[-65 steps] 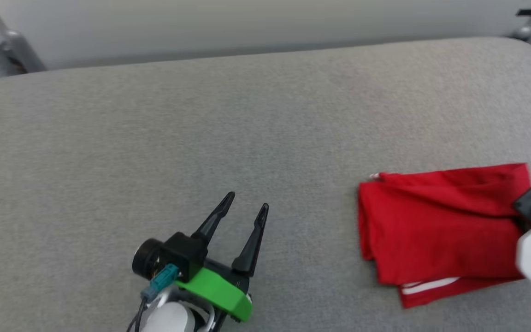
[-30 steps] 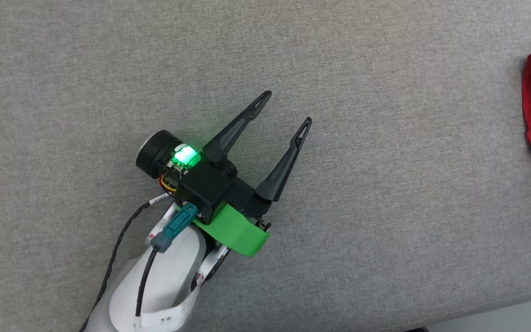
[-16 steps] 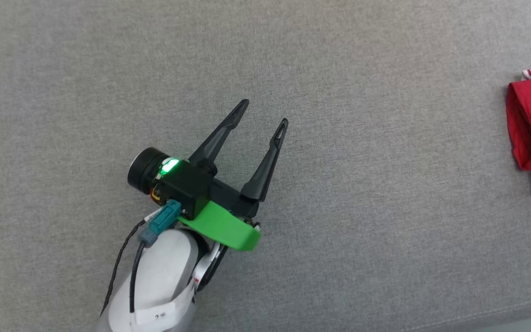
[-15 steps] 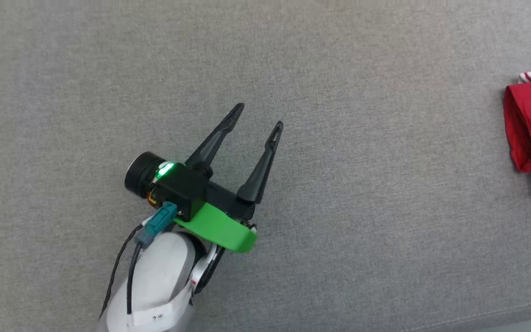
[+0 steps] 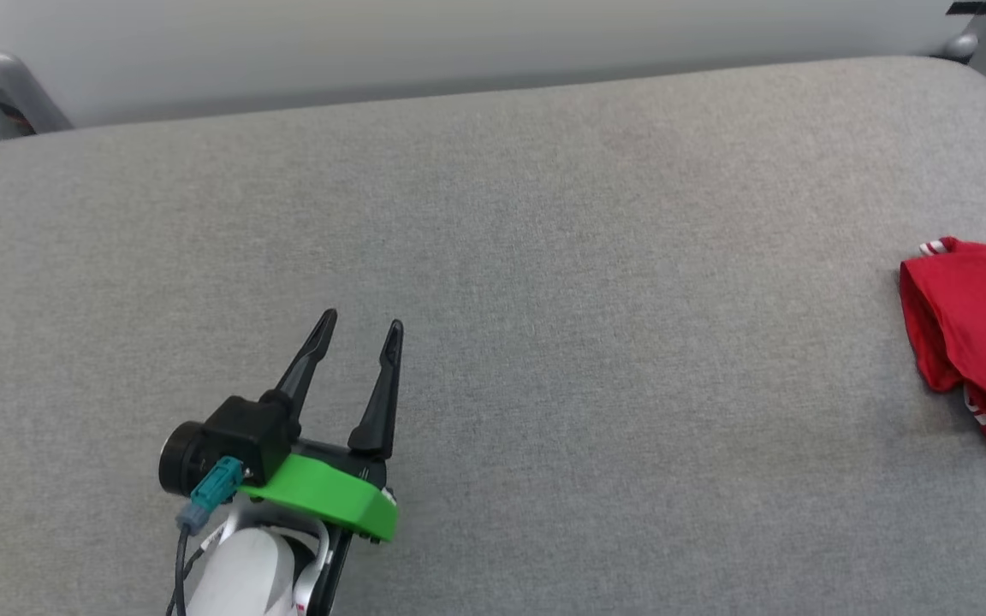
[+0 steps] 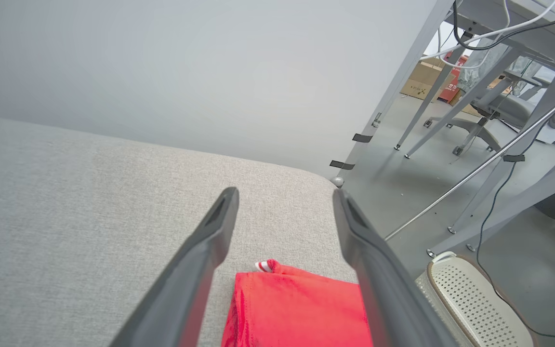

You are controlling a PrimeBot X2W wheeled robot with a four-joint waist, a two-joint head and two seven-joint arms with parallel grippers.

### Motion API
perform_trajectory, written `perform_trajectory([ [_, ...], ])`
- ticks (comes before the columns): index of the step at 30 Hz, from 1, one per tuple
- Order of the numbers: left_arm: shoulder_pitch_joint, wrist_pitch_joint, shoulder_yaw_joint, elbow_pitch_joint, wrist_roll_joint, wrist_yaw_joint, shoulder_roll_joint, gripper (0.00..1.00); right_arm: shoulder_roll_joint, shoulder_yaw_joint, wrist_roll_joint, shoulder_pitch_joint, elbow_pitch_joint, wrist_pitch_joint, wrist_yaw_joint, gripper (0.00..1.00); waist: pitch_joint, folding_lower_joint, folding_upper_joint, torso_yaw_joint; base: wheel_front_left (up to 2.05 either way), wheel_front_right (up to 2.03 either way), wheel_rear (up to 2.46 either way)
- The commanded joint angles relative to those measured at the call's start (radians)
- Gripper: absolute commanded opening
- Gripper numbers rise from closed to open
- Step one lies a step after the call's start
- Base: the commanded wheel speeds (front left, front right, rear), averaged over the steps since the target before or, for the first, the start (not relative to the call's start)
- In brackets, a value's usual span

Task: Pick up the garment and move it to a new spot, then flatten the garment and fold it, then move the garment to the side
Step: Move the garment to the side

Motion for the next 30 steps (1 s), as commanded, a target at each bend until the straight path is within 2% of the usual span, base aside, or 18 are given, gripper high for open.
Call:
perform_trajectory([
  [1,0.023,-0.006,0.013,0.000,0.000,-0.001,-0.011,1.00,0.032,-0.014,0.022,0.035,-0.034,-0.017,-0.002,1.00,-0.106,0.0001,0.0001,0.066,0.00,0.00,0.00],
  [4,0.054,-0.006,0.025,0.004,0.005,-0.001,-0.018,1.00,0.100,-0.040,0.058,0.109,-0.110,-0.046,-0.002,1.00,-0.134,0.0001,0.0001,0.084,0.00,0.00,0.00],
  [9,0.087,-0.006,0.054,0.002,0.000,-0.002,-0.034,1.00,0.179,-0.039,0.091,0.209,-0.200,-0.100,-0.002,1.00,-0.157,0.0001,0.0001,0.107,0.00,0.00,0.00],
  [10,0.107,-0.006,0.072,0.002,-0.002,-0.002,-0.044,1.00,0.221,-0.026,0.096,0.266,-0.227,-0.137,-0.002,1.00,-0.171,0.0001,0.0001,0.121,0.00,0.00,0.00],
  [18,0.159,-0.006,0.089,0.003,0.002,-0.003,-0.058,1.00,0.331,0.000,0.082,0.380,-0.221,-0.240,-0.002,1.00,-0.203,0.0001,0.0001,0.142,0.00,0.00,0.00],
  [22,0.176,-0.006,0.089,0.000,0.009,-0.003,-0.062,1.00,0.366,0.012,0.076,0.424,-0.198,-0.281,-0.002,1.00,-0.212,0.0001,0.0001,0.150,0.00,0.00,0.00],
  [30,0.197,-0.006,0.070,0.000,0.026,-0.003,-0.064,1.00,0.384,0.016,0.064,0.447,-0.146,-0.322,-0.002,1.00,-0.222,0.0001,0.0001,0.156,0.00,0.00,0.00],
])
